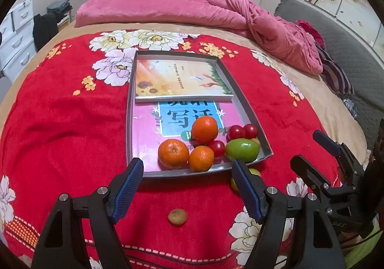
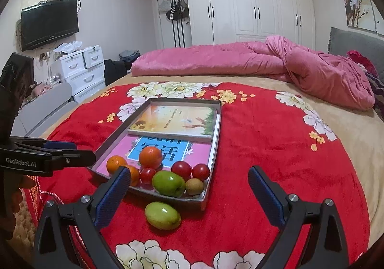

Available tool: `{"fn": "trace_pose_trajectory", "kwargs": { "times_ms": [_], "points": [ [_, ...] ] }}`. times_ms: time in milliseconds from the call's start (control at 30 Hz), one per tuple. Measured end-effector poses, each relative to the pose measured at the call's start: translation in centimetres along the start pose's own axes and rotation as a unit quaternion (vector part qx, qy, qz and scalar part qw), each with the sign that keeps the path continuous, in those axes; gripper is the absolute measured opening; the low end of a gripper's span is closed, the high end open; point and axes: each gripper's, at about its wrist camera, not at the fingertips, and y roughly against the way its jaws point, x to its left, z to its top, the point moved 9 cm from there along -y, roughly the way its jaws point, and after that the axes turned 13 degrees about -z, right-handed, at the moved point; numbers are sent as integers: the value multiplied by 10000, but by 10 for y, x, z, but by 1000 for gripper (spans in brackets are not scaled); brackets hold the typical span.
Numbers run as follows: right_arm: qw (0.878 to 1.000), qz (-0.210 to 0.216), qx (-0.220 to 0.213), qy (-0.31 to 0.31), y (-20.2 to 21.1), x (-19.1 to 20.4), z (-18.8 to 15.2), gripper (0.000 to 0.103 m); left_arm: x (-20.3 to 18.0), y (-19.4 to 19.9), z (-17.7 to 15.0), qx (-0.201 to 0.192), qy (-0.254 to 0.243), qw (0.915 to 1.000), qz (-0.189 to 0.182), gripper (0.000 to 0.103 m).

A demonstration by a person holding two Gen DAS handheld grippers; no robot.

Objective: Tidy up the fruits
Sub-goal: 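Withdraw both open tools from the tray toward the remaining fruit, then grasp a small brown kiwi with the left tool while the right tool grasps the large green pear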

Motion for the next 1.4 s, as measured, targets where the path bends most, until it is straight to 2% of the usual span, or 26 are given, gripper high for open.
{"fn": "trace_pose_trajectory", "kwargs": {
  "times_ms": [433,733,933,1400],
  "points": [
    [9985,141,485,214,-7,20,-27,99,11,2,-25,231,-61,9996,137,77],
    [9956,254,853,290,-15,32,-48,99,15,-6,-50,543,-160,9982,201,77],
    [9945,243,966,324,-18,34,-55,99,14,-11,-56,659,-184,9976,124,77],
    [9923,183,1166,385,-34,37,-67,99,21,-32,-77,989,98,9950,-128,78]
  ]
}}
